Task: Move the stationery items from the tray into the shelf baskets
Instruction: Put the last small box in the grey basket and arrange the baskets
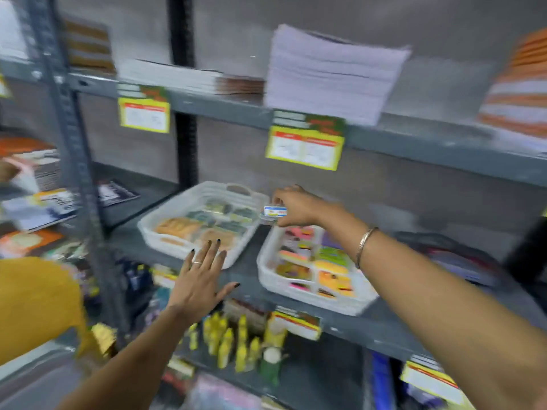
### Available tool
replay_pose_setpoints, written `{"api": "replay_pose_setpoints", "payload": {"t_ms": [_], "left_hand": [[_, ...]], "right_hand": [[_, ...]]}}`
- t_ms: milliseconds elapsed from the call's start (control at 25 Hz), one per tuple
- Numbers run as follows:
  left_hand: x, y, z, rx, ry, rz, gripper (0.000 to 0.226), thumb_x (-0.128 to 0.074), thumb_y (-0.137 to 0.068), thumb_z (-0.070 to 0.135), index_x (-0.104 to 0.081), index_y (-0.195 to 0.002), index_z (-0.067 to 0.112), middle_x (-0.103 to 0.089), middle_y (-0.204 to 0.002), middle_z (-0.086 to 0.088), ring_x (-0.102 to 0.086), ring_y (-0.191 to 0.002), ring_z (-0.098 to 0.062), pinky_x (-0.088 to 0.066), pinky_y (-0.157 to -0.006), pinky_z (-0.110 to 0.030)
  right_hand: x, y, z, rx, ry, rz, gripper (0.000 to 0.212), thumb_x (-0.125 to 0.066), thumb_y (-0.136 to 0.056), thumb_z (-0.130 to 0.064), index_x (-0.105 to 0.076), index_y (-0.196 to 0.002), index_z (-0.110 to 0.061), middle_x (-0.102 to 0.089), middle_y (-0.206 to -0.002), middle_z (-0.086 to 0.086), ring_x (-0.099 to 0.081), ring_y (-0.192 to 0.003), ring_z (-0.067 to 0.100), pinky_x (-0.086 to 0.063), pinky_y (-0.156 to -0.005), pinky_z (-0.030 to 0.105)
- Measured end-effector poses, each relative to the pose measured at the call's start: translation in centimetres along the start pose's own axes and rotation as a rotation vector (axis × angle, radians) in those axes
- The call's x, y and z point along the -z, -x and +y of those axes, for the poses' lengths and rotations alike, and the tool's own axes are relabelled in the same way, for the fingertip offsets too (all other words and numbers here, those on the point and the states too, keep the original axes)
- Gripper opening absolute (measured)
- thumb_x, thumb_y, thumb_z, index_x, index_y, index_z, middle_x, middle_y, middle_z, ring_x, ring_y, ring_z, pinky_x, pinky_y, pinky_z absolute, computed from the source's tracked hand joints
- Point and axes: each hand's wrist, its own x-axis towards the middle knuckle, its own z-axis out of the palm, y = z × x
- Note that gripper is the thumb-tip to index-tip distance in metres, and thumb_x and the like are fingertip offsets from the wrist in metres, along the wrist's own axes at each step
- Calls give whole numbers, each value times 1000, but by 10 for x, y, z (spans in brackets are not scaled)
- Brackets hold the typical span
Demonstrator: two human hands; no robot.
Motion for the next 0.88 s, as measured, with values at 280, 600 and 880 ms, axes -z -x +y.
{"api": "replay_pose_setpoints", "payload": {"t_ms": [280,600,880], "left_hand": [[-18,-57,212,-329,39,-53,78,-24,-86,64,-61,-118,3,-53,-132,-19,-49,-122,-34,-23,-100,-48],[-62,-54,334,-564,-9,-218,90,-10,-78,69,-47,-131,6,-42,-142,-15,-36,-131,-29,-25,-109,-45],[-100,-48,329,-465,104,-447,87,-8,-88,68,-67,-107,7,-66,-114,-15,-62,-104,-31,-53,-80,-52]], "right_hand": [[7,157,182,-389,24,-71,51,-67,-79,-30,-50,-118,-2,-54,-128,21,-50,-116,33,-41,-95,35],[-36,270,267,-647,20,-220,47,-69,-79,-18,-48,-119,-3,-52,-129,19,-49,-117,30,-42,-93,33],[-78,315,292,-753,120,-395,56,-67,-81,-14,-41,-129,-8,-49,-136,15,-46,-124,30,-41,-103,41]]}}
